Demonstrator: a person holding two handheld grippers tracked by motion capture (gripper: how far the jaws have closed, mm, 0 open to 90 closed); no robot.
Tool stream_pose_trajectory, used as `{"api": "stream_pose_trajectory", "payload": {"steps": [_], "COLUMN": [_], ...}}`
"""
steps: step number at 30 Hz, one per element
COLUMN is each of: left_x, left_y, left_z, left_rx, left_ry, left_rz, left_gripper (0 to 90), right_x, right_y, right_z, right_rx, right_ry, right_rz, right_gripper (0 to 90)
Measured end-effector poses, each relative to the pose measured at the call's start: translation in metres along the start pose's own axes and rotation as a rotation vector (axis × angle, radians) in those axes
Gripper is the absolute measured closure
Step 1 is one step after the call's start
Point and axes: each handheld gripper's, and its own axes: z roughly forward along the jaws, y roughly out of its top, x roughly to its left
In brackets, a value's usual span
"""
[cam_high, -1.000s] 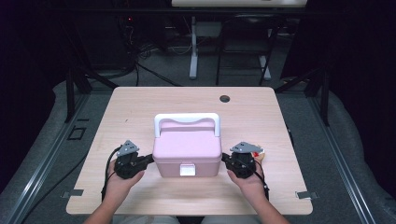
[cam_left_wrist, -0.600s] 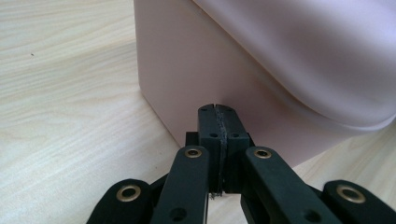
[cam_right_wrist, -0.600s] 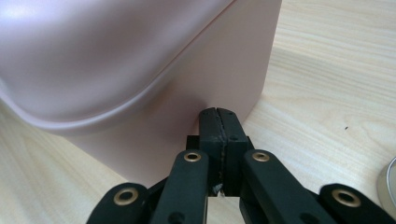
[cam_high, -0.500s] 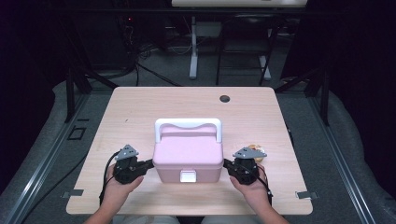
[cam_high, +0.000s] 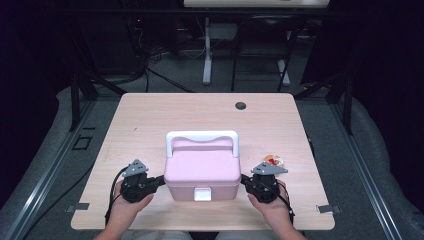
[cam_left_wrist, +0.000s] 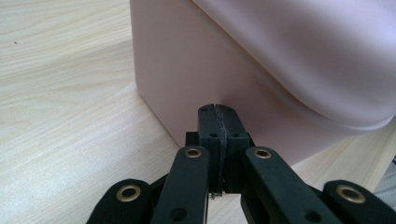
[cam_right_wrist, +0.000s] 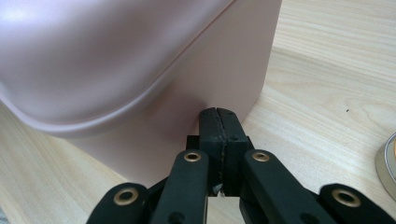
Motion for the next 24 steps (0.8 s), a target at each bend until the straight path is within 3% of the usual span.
{"api": "stream_pose_trajectory", "payload": {"steps": [10,12,16,20,24], "left_x": [-0.002,0.001,0.006,0.014,0.016], "left_y": [-0.002,-0.002,0.000,0.005,0.012], "left_z": [-0.002,-0.002,-0.002,-0.006,-0.013], "left_rx": [0.001,0.004,0.021,0.039,0.040], "left_ry": [-0.010,-0.022,-0.026,-0.034,-0.022], "left_rz": [0.000,0.002,0.002,-0.002,0.009], "left_gripper": [89.9,89.4,78.3,69.7,62.3], "right_x": [0.003,0.003,0.000,-0.010,-0.012], "right_y": [-0.004,-0.003,-0.001,0.003,0.009], "right_z": [-0.005,-0.005,-0.005,-0.009,-0.015], "right_rx": [0.006,0.002,0.023,0.052,0.056], "right_ry": [0.003,-0.004,-0.019,0.028,0.038], "right_rz": [-0.013,-0.033,-0.057,-0.032,-0.055], "right_gripper": [90.0,87.9,79.3,68.0,61.6]}}
